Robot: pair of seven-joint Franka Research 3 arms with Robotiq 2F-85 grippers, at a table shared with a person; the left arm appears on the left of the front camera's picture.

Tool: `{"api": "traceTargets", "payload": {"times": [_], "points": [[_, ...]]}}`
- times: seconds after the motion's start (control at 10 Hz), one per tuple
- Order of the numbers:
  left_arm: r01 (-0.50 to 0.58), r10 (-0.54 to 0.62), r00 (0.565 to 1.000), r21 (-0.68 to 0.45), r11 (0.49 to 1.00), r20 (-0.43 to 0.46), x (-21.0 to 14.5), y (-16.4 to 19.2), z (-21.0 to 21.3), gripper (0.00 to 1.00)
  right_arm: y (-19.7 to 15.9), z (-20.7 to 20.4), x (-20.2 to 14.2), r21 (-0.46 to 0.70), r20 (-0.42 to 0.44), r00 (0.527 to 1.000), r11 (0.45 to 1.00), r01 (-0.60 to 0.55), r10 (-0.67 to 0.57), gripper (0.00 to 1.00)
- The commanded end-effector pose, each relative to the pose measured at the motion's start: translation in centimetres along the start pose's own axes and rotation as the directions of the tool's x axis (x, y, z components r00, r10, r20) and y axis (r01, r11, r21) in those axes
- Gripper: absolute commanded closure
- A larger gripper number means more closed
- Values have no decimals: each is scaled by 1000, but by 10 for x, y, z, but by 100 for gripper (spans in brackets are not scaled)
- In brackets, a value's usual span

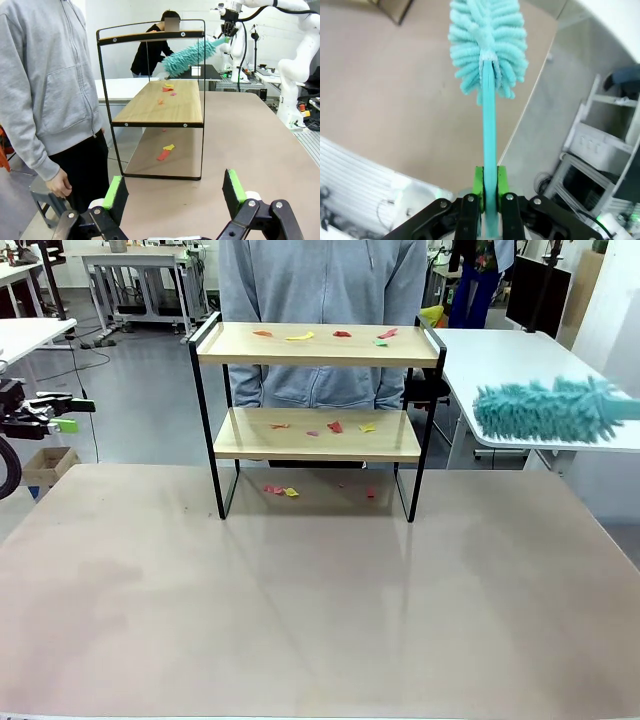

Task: Clean the shelf.
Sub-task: Clean the specific section of the Shelf indicated by the human with the Duster.

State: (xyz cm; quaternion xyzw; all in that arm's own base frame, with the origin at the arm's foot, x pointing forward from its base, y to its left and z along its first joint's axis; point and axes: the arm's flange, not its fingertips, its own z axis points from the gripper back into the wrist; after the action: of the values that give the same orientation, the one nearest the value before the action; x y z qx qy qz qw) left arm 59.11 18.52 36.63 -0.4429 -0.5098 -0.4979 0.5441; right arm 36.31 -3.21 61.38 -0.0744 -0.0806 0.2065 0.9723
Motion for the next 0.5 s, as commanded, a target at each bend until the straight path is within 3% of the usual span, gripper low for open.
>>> {"api": "traceTargets", "payload": {"times": [0.0,0.1,0.4], "points": [[4,-4,1000,-1,1000,1,2,0,0,0,6,9,-15,38,-79,970,973,-227,229,87],[4,-4,1000,-1,1000,1,2,0,0,0,20,6,-26,112,-124,919,926,-361,373,87],[4,-4,1000,-1,1000,1,2,0,0,0,64,2,-38,261,-53,789,771,-581,612,87]]}}
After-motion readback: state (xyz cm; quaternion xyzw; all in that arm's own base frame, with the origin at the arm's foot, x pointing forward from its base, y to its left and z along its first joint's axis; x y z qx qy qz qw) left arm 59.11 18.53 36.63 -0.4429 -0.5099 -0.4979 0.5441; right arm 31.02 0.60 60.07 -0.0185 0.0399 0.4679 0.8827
